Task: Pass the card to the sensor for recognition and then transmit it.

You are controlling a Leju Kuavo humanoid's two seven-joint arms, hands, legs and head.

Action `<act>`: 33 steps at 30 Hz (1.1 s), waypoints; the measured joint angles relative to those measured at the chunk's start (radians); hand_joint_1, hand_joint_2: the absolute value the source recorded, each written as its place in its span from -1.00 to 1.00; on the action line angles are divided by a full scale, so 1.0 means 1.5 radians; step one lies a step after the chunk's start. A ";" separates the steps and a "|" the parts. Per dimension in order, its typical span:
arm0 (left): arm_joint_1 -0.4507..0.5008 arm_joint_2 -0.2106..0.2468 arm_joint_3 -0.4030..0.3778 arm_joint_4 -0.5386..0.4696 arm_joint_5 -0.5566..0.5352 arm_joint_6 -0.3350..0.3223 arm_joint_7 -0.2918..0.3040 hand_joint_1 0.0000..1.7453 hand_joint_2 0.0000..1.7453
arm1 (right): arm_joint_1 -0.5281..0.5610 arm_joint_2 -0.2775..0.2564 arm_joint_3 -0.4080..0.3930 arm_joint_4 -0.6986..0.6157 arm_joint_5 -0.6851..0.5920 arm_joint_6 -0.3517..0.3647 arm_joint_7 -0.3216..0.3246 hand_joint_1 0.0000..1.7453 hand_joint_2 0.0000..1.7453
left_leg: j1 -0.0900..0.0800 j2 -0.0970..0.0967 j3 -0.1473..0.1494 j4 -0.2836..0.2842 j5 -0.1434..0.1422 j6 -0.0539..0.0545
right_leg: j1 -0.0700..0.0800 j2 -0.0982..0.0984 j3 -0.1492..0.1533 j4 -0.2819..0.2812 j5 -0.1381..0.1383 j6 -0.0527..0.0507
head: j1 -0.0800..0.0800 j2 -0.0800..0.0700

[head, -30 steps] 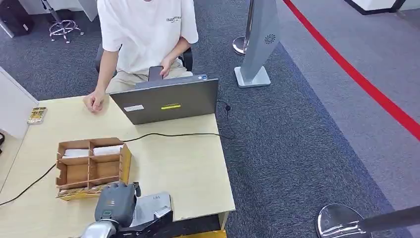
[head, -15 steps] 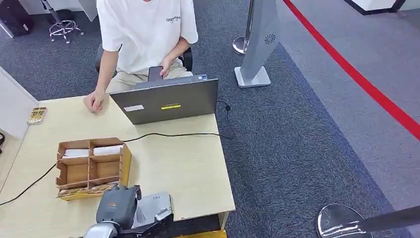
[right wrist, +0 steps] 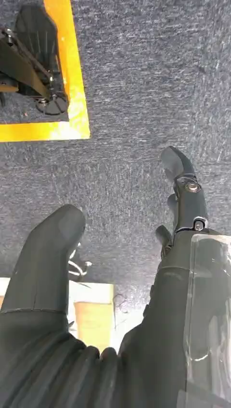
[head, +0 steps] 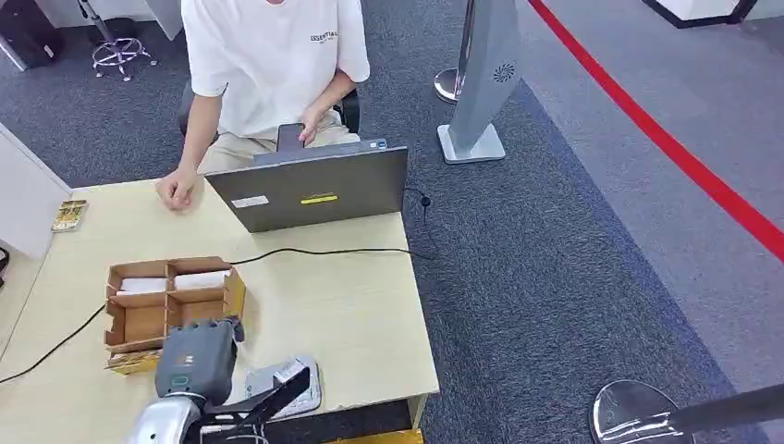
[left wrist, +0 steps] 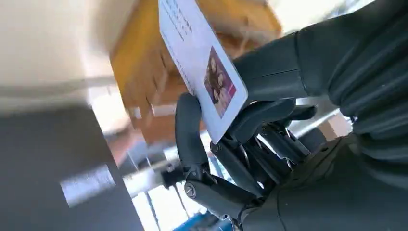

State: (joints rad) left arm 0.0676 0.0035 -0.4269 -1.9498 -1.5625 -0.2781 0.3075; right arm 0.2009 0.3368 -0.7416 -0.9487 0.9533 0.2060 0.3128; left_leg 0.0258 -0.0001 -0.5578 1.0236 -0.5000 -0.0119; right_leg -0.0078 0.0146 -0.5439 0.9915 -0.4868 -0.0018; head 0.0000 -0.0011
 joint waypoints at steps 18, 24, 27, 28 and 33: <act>-0.125 0.075 -0.049 -0.080 0.000 0.027 0.083 1.00 1.00 | 0.012 0.001 0.031 -0.010 -0.009 0.003 0.005 -1.00 1.00 | 0.000 0.000 0.000 0.000 0.000 0.000 | 0.000 0.000 0.000 0.000 0.000 0.000 | 0.000 0.000; -0.199 0.128 -0.063 -0.094 0.000 0.034 0.132 1.00 1.00 | 0.017 0.002 0.042 -0.010 -0.005 0.004 -0.001 -1.00 1.00 | 0.000 0.000 0.000 0.000 0.001 0.000 | 0.000 0.000 0.000 0.001 0.000 0.000 | 0.000 0.000; -0.264 0.175 -0.063 -0.093 0.000 0.029 0.155 1.00 1.00 | 0.017 0.002 0.044 -0.010 0.018 0.012 -0.010 -1.00 1.00 | 0.000 0.000 0.001 0.000 0.001 0.000 | 0.000 0.000 0.000 0.001 0.000 0.000 | 0.000 0.000; -0.283 0.187 -0.063 -0.091 0.000 0.027 0.160 1.00 1.00 | 0.017 0.002 0.044 -0.009 0.026 0.014 -0.015 -1.00 1.00 | 0.000 0.000 0.001 0.000 0.001 0.000 | 0.000 0.000 0.000 0.001 0.000 0.000 | 0.000 0.000; -0.381 0.273 -0.061 -0.021 0.000 0.033 0.170 1.00 1.00 | 0.009 0.002 0.029 0.008 0.091 0.026 -0.051 -1.00 1.00 | 0.000 0.000 0.001 0.000 0.001 0.000 | 0.000 0.000 0.000 0.002 0.000 0.000 | -0.001 0.000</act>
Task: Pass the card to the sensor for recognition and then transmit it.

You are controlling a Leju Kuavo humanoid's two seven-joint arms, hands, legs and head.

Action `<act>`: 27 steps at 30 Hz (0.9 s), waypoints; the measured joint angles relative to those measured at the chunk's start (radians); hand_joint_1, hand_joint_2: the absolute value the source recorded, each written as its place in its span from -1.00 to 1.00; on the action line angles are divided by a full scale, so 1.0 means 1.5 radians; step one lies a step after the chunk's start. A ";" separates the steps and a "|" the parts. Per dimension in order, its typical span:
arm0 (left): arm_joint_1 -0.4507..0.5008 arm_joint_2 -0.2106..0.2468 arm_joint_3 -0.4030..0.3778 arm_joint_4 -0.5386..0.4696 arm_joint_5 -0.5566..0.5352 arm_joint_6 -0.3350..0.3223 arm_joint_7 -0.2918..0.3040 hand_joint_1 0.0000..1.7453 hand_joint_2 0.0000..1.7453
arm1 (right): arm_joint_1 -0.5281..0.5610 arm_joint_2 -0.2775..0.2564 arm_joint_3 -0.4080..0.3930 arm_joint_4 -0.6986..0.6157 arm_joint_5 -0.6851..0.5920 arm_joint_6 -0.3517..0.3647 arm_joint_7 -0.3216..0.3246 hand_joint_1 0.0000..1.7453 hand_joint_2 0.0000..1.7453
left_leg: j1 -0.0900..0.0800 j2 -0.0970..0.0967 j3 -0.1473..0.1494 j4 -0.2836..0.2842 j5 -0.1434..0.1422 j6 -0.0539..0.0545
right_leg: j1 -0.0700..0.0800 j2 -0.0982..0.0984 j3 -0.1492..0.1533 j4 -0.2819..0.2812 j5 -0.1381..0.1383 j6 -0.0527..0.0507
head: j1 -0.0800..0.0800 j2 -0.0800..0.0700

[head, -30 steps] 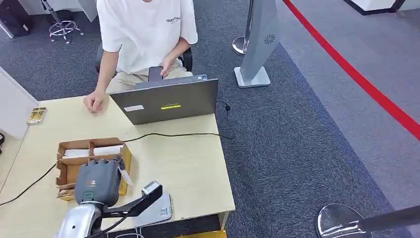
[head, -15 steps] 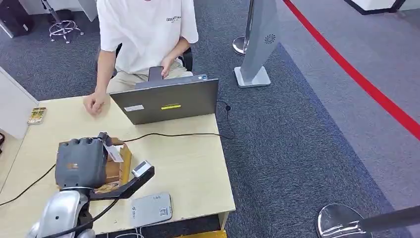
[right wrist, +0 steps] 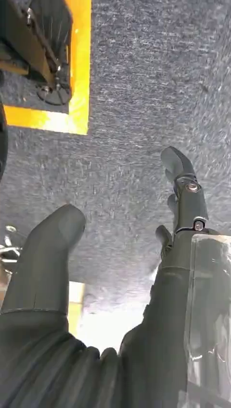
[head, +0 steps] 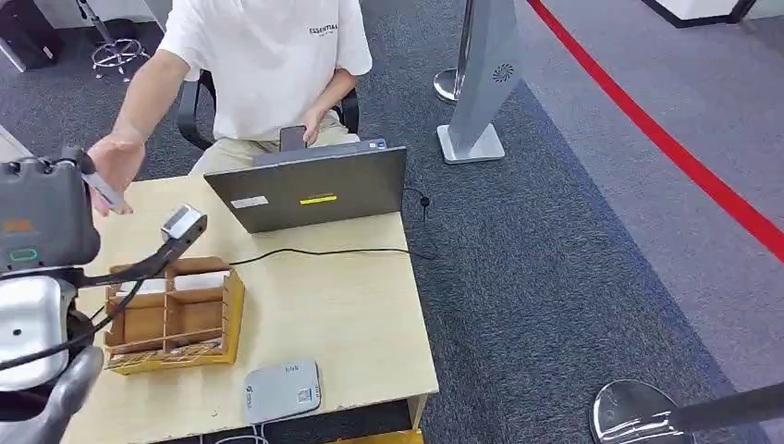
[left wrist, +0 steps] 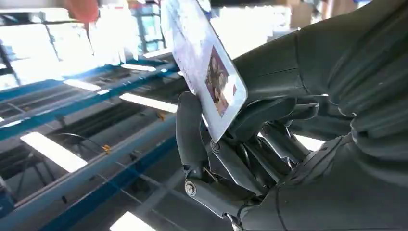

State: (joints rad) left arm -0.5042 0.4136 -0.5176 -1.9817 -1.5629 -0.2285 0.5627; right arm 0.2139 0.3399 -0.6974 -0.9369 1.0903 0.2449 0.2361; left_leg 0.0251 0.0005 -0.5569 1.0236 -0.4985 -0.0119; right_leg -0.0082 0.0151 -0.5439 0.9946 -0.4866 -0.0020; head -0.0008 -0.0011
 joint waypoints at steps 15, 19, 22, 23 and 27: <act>-0.061 0.062 0.066 0.142 0.000 -0.016 -0.027 -1.00 1.00 | -0.015 0.000 -0.036 0.042 0.013 -0.013 0.015 -1.00 1.00 | 0.000 0.000 -0.001 0.000 0.000 0.000 | 0.000 0.000 0.000 0.000 0.000 0.000 | 0.000 0.000; -0.061 0.060 0.076 0.153 0.000 -0.024 -0.042 -1.00 1.00 | -0.016 0.000 -0.035 0.043 0.002 -0.012 0.018 -1.00 1.00 | -0.001 0.000 -0.001 0.000 0.000 0.000 | -0.001 0.000 0.000 0.000 0.000 0.000 | 0.000 0.000; -0.060 0.054 0.089 0.157 0.000 -0.016 -0.055 -1.00 1.00 | -0.016 0.000 -0.032 0.043 -0.005 -0.012 0.022 -1.00 1.00 | -0.001 0.000 -0.001 0.000 0.000 0.000 | -0.001 0.000 0.000 0.000 0.000 0.000 | 0.000 0.000; -0.059 0.051 0.094 0.158 0.000 -0.014 -0.057 -1.00 1.00 | -0.016 0.000 -0.031 0.043 -0.008 -0.012 0.023 -1.00 1.00 | -0.001 0.000 0.000 0.000 0.000 0.000 | -0.001 0.000 0.000 0.000 0.000 0.000 | 0.000 0.000; -0.053 0.040 0.110 0.162 0.000 -0.008 -0.070 -1.00 1.00 | -0.016 0.000 -0.027 0.043 -0.010 -0.013 0.030 -1.00 1.00 | -0.001 0.000 0.000 0.000 0.000 0.000 | -0.001 0.000 0.000 0.000 0.000 0.000 | 0.000 0.000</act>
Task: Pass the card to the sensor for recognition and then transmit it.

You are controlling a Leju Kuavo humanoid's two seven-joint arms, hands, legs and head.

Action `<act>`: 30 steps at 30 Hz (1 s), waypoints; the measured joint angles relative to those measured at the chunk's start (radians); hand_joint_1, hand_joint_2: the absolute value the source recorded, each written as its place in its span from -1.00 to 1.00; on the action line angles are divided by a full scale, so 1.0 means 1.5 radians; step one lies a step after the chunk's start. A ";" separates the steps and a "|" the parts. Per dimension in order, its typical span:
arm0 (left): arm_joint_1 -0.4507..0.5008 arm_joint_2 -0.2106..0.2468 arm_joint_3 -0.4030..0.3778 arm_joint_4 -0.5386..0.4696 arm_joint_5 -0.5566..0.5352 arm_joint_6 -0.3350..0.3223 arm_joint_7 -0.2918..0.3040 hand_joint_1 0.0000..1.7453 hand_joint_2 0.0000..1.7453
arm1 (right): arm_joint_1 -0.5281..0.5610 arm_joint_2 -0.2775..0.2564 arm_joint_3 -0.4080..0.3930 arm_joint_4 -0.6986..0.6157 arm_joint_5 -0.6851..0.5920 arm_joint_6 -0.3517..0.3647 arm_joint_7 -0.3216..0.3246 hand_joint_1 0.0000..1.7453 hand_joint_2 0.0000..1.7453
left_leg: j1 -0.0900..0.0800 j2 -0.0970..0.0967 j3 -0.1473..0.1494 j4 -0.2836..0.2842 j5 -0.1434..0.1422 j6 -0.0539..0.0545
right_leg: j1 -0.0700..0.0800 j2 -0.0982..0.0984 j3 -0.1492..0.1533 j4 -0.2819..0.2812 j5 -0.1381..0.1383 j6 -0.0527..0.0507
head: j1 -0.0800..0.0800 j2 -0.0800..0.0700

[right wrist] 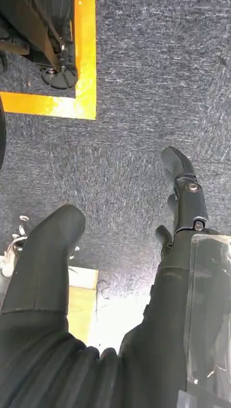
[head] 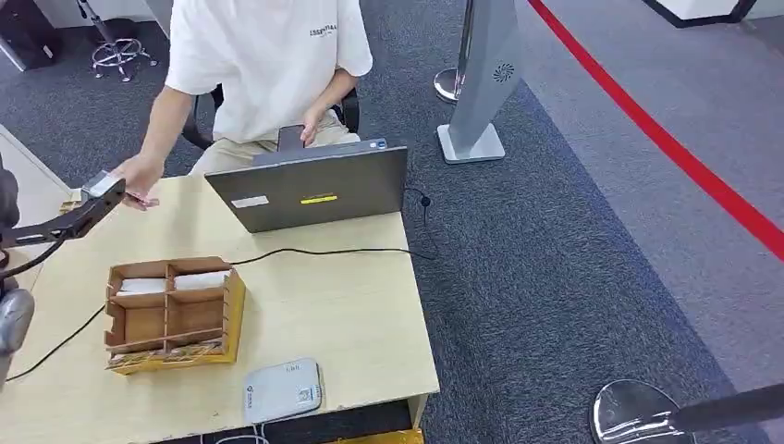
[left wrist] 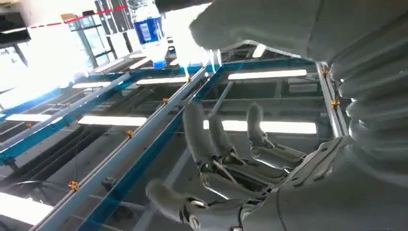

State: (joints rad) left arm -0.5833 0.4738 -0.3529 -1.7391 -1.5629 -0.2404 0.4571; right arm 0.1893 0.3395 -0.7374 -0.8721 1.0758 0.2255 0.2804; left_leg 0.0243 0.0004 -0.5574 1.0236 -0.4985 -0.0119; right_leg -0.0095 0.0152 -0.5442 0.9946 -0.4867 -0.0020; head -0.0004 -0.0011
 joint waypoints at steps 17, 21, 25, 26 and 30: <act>0.180 -0.170 0.029 -0.144 0.000 0.040 -0.154 -1.00 1.00 | 0.000 0.000 0.012 -0.004 -0.062 -0.025 0.038 -1.00 1.00 | -0.002 0.001 0.000 0.000 -0.001 0.001 | -0.002 0.001 -0.001 -0.001 -0.001 0.001 | 0.000 0.000; 0.240 -0.205 0.016 -0.197 0.000 0.053 -0.183 -1.00 1.00 | 0.000 0.000 0.021 -0.010 -0.083 -0.031 0.051 -1.00 1.00 | -0.002 0.000 0.000 0.000 -0.001 0.002 | -0.003 0.000 0.000 -0.001 -0.001 0.001 | 0.000 0.000; 0.308 -0.213 -0.023 -0.238 0.000 0.062 -0.164 -1.00 1.00 | 0.002 0.000 0.031 -0.019 -0.098 -0.038 0.058 -1.00 1.00 | -0.002 0.001 0.000 0.000 -0.001 0.002 | -0.003 0.001 -0.001 -0.001 -0.001 0.002 | 0.000 0.000; 0.322 -0.214 -0.033 -0.246 0.000 0.063 -0.157 -1.00 1.00 | 0.002 0.000 0.034 -0.021 -0.103 -0.038 0.058 -1.00 1.00 | -0.002 0.000 0.000 0.000 -0.001 0.002 | -0.003 0.000 -0.001 -0.001 -0.001 0.002 | 0.000 0.000; 0.350 -0.216 -0.057 -0.266 0.000 0.062 -0.151 -1.00 1.00 | 0.002 0.000 0.038 -0.026 -0.105 -0.038 0.059 -1.00 1.00 | -0.002 0.000 0.000 0.000 -0.001 0.002 | -0.002 0.000 0.000 0.000 -0.001 0.002 | 0.000 0.000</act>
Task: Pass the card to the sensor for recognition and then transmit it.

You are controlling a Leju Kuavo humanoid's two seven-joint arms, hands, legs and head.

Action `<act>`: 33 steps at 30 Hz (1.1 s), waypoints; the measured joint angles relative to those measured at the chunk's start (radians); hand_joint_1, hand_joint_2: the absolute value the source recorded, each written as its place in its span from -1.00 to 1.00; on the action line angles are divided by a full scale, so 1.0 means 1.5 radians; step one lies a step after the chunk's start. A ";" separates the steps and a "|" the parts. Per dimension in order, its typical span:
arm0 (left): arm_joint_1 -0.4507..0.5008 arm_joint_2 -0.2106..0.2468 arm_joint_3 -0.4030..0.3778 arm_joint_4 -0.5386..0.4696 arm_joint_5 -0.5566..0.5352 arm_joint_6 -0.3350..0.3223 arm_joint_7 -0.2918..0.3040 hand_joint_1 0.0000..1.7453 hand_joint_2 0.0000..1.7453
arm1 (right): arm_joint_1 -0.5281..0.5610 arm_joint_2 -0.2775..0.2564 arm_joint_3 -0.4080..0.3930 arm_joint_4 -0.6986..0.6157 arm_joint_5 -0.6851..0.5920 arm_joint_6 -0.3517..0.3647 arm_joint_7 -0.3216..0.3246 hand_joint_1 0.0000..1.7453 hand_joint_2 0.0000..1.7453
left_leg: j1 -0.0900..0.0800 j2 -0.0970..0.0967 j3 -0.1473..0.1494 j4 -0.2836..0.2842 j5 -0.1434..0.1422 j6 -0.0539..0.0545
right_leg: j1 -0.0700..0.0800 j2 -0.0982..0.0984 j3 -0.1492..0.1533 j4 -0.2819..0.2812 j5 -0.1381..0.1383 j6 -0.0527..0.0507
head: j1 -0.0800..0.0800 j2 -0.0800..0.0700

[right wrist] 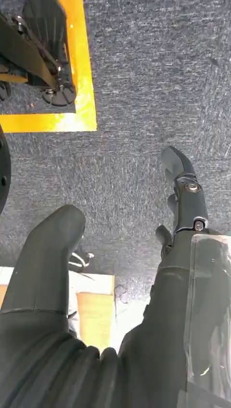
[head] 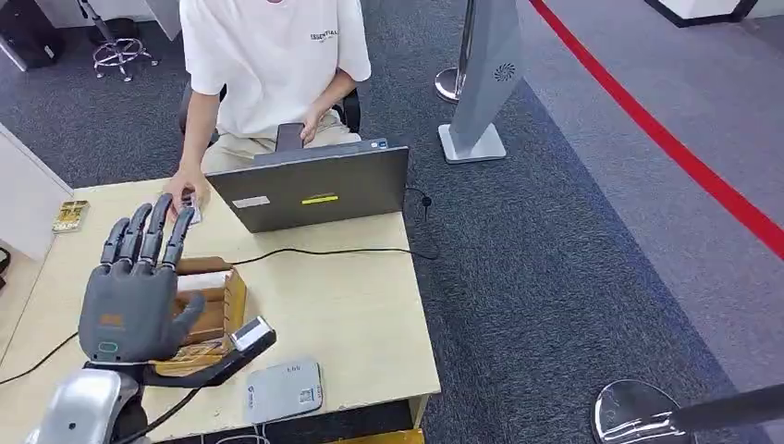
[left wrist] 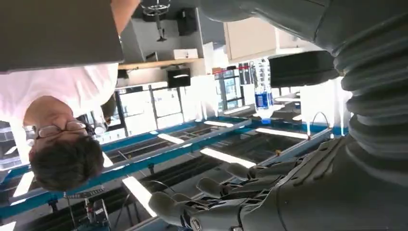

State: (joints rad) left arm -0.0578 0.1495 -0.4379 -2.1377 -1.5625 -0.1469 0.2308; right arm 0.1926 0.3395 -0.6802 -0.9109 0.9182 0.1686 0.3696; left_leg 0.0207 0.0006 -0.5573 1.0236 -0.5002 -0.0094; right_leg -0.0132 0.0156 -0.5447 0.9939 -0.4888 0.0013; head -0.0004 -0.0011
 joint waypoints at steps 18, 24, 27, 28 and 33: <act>0.090 -0.044 0.001 -0.010 0.000 0.015 -0.060 -1.00 1.00 | 0.001 0.000 0.006 -0.011 -0.001 0.002 0.000 -1.00 1.00 | 0.000 0.000 0.000 0.000 0.000 0.000 | 0.000 0.000 0.000 0.000 0.000 0.000 | 0.000 0.000; 0.139 -0.091 0.042 0.001 0.000 0.016 -0.086 -1.00 1.00 | 0.004 0.000 0.006 -0.019 0.001 0.002 0.001 -1.00 1.00 | -0.001 0.000 0.000 0.000 -0.001 0.001 | 0.000 0.000 0.000 0.000 0.000 0.000 | 0.000 0.000; 0.151 -0.104 0.058 0.005 0.000 0.017 -0.090 -1.00 1.00 | 0.005 0.000 0.006 -0.022 0.001 0.002 0.001 -1.00 1.00 | 0.000 0.000 0.000 0.000 -0.001 0.001 | 0.000 0.000 0.000 0.000 0.000 0.000 | 0.000 0.000; 0.153 -0.108 0.062 0.006 0.000 0.017 -0.091 -1.00 1.00 | 0.005 0.000 0.006 -0.023 0.002 0.002 0.002 -1.00 1.00 | 0.000 0.000 0.000 0.000 -0.001 0.001 | 0.000 0.000 0.000 0.000 0.000 0.000 | 0.000 0.000; 0.168 -0.121 0.080 0.013 0.000 0.016 -0.091 -1.00 1.00 | 0.008 0.000 0.006 -0.029 0.004 0.003 0.004 -1.00 1.00 | -0.001 0.000 0.000 0.000 -0.001 0.001 | 0.000 0.000 0.000 0.000 0.000 0.000 | 0.000 0.000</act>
State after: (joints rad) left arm 0.1943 -0.0317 -0.3181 -2.1187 -1.5621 -0.1225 0.0942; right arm 0.2044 0.3395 -0.6706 -0.9548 0.9243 0.1736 0.3757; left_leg 0.0199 0.0007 -0.5573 1.0236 -0.5012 -0.0079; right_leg -0.0134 0.0154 -0.5445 0.9937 -0.4890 0.0018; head -0.0008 -0.0011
